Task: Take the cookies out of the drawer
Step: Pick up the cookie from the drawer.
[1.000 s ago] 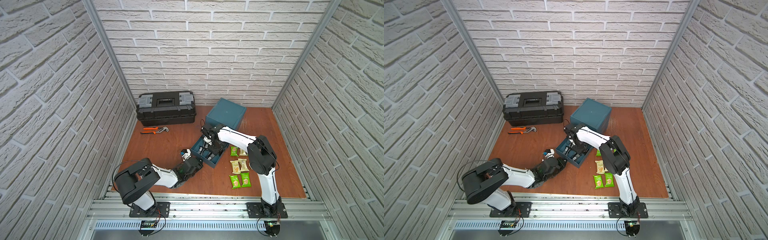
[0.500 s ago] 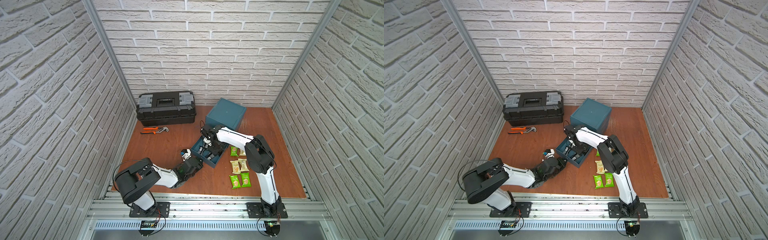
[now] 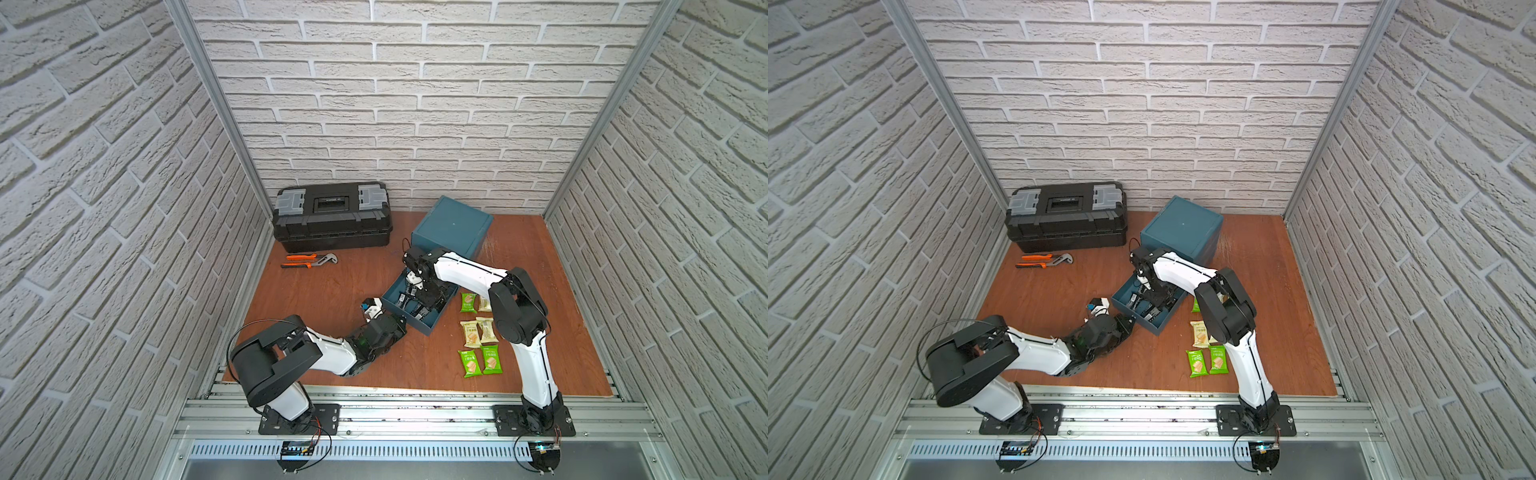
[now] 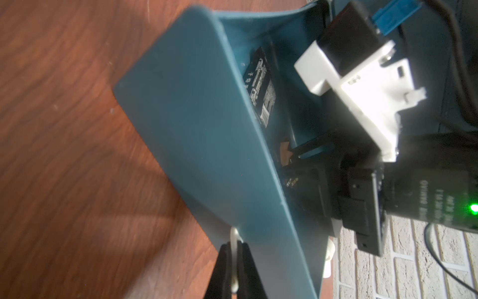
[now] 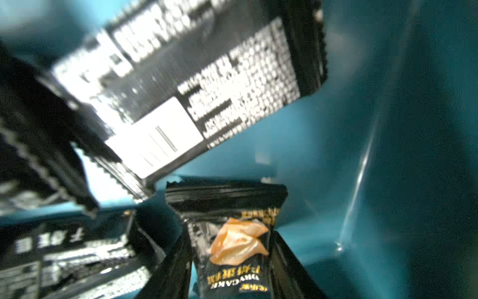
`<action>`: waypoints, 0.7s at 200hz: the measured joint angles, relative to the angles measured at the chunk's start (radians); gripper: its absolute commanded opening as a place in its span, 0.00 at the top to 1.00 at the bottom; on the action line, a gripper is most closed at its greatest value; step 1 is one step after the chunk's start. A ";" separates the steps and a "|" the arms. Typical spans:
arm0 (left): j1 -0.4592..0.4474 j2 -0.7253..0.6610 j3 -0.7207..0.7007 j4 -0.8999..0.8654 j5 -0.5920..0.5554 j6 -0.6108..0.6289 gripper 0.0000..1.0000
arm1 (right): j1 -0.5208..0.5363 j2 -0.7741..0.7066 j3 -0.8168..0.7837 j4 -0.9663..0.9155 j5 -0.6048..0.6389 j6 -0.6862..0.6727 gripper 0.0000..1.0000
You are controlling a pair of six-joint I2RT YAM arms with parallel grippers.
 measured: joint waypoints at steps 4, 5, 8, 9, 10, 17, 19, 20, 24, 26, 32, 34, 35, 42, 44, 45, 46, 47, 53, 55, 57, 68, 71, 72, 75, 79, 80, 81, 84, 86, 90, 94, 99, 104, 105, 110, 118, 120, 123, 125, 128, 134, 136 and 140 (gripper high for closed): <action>0.000 0.000 0.000 0.000 0.000 0.000 1.00 | 0.000 0.000 0.000 0.001 -0.002 0.000 0.54; 0.000 0.000 0.000 0.000 0.000 0.000 1.00 | 0.000 0.000 0.000 0.001 -0.002 0.000 0.55; 0.000 0.000 0.000 0.000 0.000 0.000 1.00 | 0.000 0.000 0.000 0.001 -0.003 0.000 0.55; 0.000 0.000 0.000 0.000 0.000 0.000 1.00 | 0.000 0.000 0.000 0.001 -0.003 0.000 0.55; 0.000 0.000 0.000 0.000 0.000 0.000 1.00 | 0.000 0.000 0.000 0.001 -0.004 0.000 0.55; 0.000 0.001 0.000 0.000 0.000 0.000 1.00 | 0.000 0.000 0.000 0.001 -0.006 0.000 0.56; 0.000 0.001 0.000 0.000 0.000 0.000 1.00 | 0.000 0.000 0.000 0.001 -0.006 0.000 0.56; 0.000 0.001 0.000 0.000 0.000 0.000 1.00 | 0.000 0.000 0.000 0.001 -0.006 0.000 0.56; 0.000 0.001 0.000 0.000 0.000 0.000 1.00 | 0.000 0.000 0.000 0.001 -0.007 0.000 0.57; 0.000 0.001 0.000 0.000 0.000 0.000 1.00 | 0.000 0.000 0.000 0.001 -0.008 0.000 0.57; 0.000 0.001 0.000 0.000 0.000 0.000 1.00 | 0.000 0.000 0.000 0.001 -0.009 0.000 0.57; 0.000 0.001 0.000 0.000 0.000 0.000 1.00 | 0.000 0.000 0.000 0.001 -0.009 0.000 0.57; 0.000 0.001 0.000 0.000 0.000 0.000 1.00 | 0.000 0.000 0.000 0.001 -0.009 0.000 0.57; 0.000 0.001 0.000 0.000 0.000 0.000 1.00 | 0.000 0.000 0.000 0.001 -0.009 0.000 0.58; 0.000 0.001 0.000 0.000 0.000 0.000 1.00 | 0.000 0.000 0.000 0.001 -0.009 0.000 0.58; 0.000 0.001 0.000 0.000 0.000 0.000 1.00 | 0.000 0.000 0.000 0.001 -0.010 0.000 0.58; 0.000 0.001 0.000 0.000 0.000 0.000 1.00 | 0.000 0.000 0.000 0.001 -0.009 0.000 0.58; 0.000 0.001 0.000 0.000 0.000 0.000 1.00 | 0.000 0.000 0.000 0.001 -0.009 0.000 0.58; 0.000 0.001 0.000 0.000 0.000 0.000 1.00 | 0.000 0.000 0.000 0.001 -0.009 0.000 0.59; 0.000 0.001 0.000 0.000 0.000 0.000 1.00 | 0.000 0.000 0.000 0.001 -0.009 0.000 0.59; 0.000 0.001 0.000 0.000 0.000 0.000 1.00 | 0.000 0.000 0.000 0.001 -0.009 0.000 0.59; 0.000 0.001 0.000 -0.001 0.000 0.000 1.00 | 0.001 -0.002 0.000 0.001 -0.009 0.000 0.60; 0.000 0.001 0.000 -0.001 0.000 0.000 1.00 | 0.001 -0.003 0.000 0.001 -0.009 0.000 0.60; 0.000 0.001 0.001 -0.001 0.000 0.000 1.00 | 0.001 -0.003 0.000 0.001 -0.009 0.000 0.60; 0.000 0.001 0.001 -0.001 0.000 0.000 1.00 | 0.001 -0.004 0.000 0.001 -0.009 0.000 0.60; 0.000 0.001 0.001 -0.001 0.000 0.000 1.00 | 0.002 -0.006 0.000 0.001 -0.009 0.001 0.60; 0.000 0.001 0.001 -0.001 0.000 0.000 1.00 | 0.002 -0.006 0.000 0.001 -0.009 0.001 0.60; 0.000 0.001 0.001 -0.001 0.000 0.000 1.00 | 0.002 -0.007 0.000 0.001 -0.009 0.001 0.60; 0.000 0.001 0.001 -0.001 0.000 0.000 1.00 | 0.002 -0.008 0.000 0.001 -0.009 0.001 0.60; 0.000 0.001 0.001 -0.001 0.000 0.000 1.00 | 0.003 -0.010 -0.001 0.001 -0.009 0.001 0.60; 0.000 0.001 0.001 -0.001 0.000 0.000 1.00 | 0.003 -0.014 -0.002 0.001 -0.009 0.002 0.60; 0.000 0.001 0.001 -0.001 0.000 0.000 1.00 | 0.003 -0.018 -0.002 0.001 -0.009 0.002 0.60; 0.000 0.001 0.001 -0.001 0.000 0.000 1.00 | 0.004 -0.025 -0.003 0.000 -0.008 0.004 0.60; 0.000 0.001 0.001 -0.001 0.000 0.000 1.00 | 0.004 -0.033 -0.004 0.000 -0.008 0.005 0.60; 0.000 0.001 0.001 -0.001 0.000 0.000 1.00 | 0.005 -0.035 -0.005 0.000 -0.008 0.005 0.60; 0.000 0.001 0.001 -0.001 0.000 0.000 1.00 | 0.005 -0.043 -0.006 0.000 -0.008 0.005 0.60; 0.000 0.001 0.001 -0.002 0.000 0.000 1.00 | 0.007 -0.061 -0.008 0.000 -0.008 0.008 0.60; 0.000 0.001 0.001 -0.002 0.000 0.000 1.00 | 0.008 -0.064 -0.008 0.000 -0.008 0.009 0.60; 0.000 0.001 0.001 -0.002 0.000 0.000 1.00 | 0.009 -0.071 -0.008 -0.001 -0.008 0.010 0.60; 0.000 0.001 0.001 -0.002 0.000 0.000 1.00 | 0.009 -0.076 -0.008 -0.001 -0.008 0.011 0.60; 0.000 0.001 0.001 -0.002 0.000 0.000 1.00 | 0.010 -0.083 -0.008 0.000 -0.008 0.012 0.60; 0.000 0.001 0.002 -0.003 0.000 0.000 1.00 | 0.013 -0.100 -0.010 0.000 -0.008 0.015 0.60; 0.000 0.001 0.002 -0.003 0.000 0.000 1.00 | 0.014 -0.104 -0.010 0.000 -0.008 0.016 0.60; 0.000 0.001 0.002 -0.003 0.000 0.000 1.00 | 0.016 -0.116 -0.011 -0.001 -0.008 0.019 0.60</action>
